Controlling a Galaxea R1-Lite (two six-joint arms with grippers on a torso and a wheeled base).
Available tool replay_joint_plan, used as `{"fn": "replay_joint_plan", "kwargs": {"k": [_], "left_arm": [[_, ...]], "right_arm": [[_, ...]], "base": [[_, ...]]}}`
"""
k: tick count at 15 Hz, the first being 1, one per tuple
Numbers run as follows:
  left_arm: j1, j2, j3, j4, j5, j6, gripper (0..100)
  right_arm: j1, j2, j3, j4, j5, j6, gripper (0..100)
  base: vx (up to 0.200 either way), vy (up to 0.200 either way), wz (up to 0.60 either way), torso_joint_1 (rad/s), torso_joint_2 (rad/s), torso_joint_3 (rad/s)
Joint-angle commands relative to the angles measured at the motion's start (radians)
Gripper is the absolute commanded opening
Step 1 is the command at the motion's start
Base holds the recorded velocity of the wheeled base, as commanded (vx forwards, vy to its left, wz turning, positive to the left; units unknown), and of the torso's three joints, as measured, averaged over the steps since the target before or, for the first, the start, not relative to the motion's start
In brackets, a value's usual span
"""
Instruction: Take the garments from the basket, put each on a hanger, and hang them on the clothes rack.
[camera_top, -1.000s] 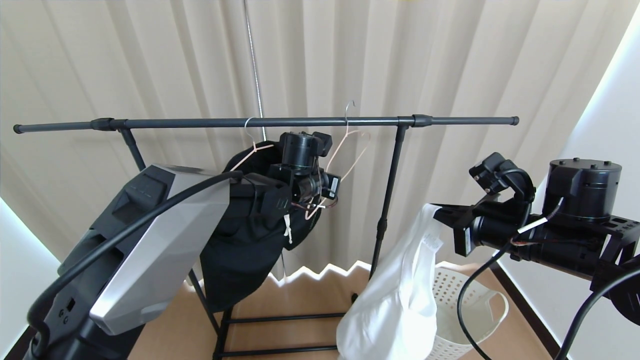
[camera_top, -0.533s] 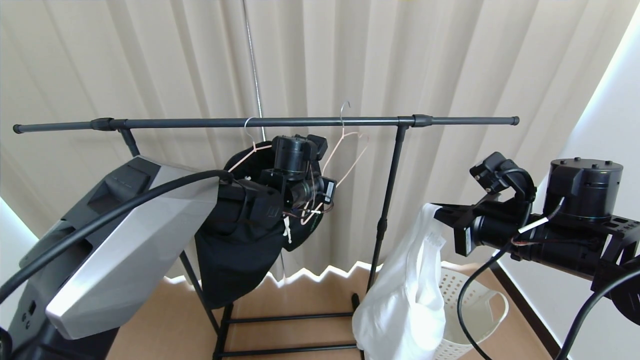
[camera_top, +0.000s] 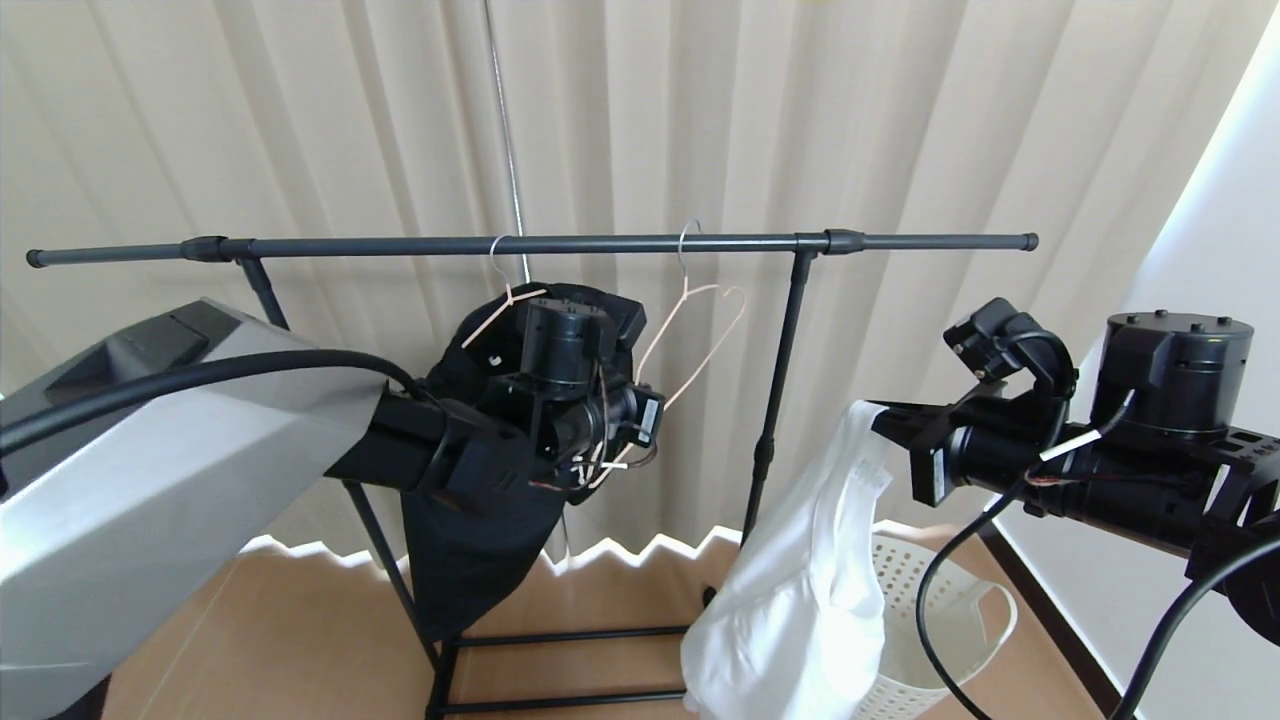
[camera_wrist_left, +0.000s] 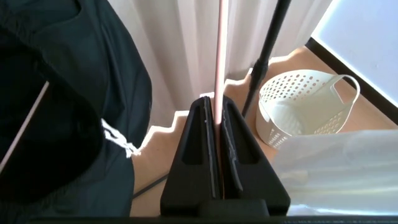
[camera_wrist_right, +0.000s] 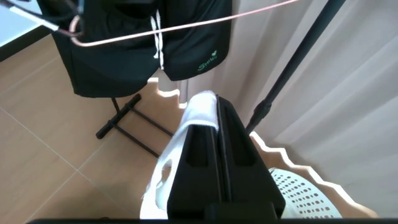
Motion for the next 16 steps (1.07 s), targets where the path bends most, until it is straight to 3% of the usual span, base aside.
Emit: {"fn": "replay_joint_plan", "kwargs": {"k": [1,5,8,11,13,16], "left_arm": [[-0.012,-0.165,0.246,-0.113,0.001,-0.002,0],[-0.054,-0.372,0.546,-0.192,0.000,-0.032,0],[-0.060,-0.467,0.732,-0.295,-0.002,-0.032,0],[-0.061,-0.544,0.951,-0.410,-0.003,-0.031,0],[-0.060,-0.562,1.045,-0.501,-0.072,-0.026,0],[-0.063,-0.568,1.116,-0.560,-0.155,-0.023,0]], "right_arm": [[0.005,-0.012,-0.005,-0.002,-0.089,-0.003,0],[0.038,-0.012,-0.008,-0.003,-0.238,-0.043,0],[0.060,-0.009,-0.011,-0.002,-0.317,-0.054,0],[0.089,0.006,-0.023,0.004,-0.455,-0.098,0],[0.100,0.048,-0.043,-0.003,-0.583,-0.114,0],[0.106,0.106,-0.086,-0.008,-0.745,-0.121,0]], "base": [[0.000,0.000,0.00,0.000,0.00,0.000],[0.000,0.000,0.00,0.000,0.00,0.000],[0.000,0.000,0.00,0.000,0.00,0.000],[0.000,0.000,0.00,0.000,0.00,0.000],[0.000,0.000,0.00,0.000,0.00,0.000],[0.000,0.000,0.00,0.000,0.00,0.000]]}}
